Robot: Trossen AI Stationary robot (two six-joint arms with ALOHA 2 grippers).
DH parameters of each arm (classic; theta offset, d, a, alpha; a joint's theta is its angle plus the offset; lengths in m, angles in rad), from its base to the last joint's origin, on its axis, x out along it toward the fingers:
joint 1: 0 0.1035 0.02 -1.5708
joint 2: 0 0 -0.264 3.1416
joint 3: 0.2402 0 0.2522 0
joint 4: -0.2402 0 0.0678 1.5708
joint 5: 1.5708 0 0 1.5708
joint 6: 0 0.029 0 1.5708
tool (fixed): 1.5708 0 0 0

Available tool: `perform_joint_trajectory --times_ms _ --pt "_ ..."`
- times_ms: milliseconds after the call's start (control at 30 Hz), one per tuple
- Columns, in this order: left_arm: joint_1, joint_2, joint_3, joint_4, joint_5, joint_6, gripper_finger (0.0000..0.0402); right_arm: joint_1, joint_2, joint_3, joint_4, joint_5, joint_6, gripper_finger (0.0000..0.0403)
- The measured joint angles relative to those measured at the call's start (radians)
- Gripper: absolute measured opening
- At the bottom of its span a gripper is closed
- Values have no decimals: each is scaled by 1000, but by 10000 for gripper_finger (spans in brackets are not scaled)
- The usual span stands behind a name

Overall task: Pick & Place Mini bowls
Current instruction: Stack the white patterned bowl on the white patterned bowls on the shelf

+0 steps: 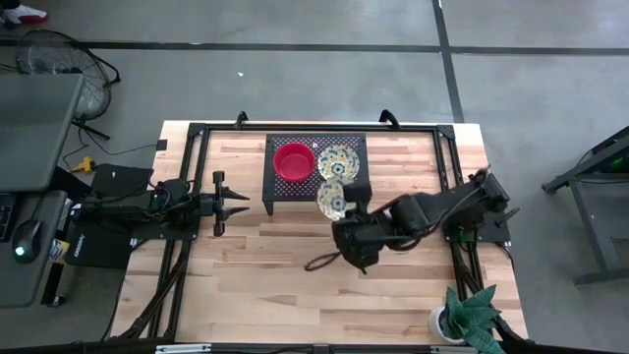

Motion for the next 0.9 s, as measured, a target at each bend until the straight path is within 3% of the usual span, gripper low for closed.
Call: perform_joint_trajectory --times_ms 600,900 --pt "0 0 0 0 0 0 113 -260 0 54 20 -16 -78 0" --pt "0 0 0 0 0 0 113 -331 1 -12 90 -87 27 0"
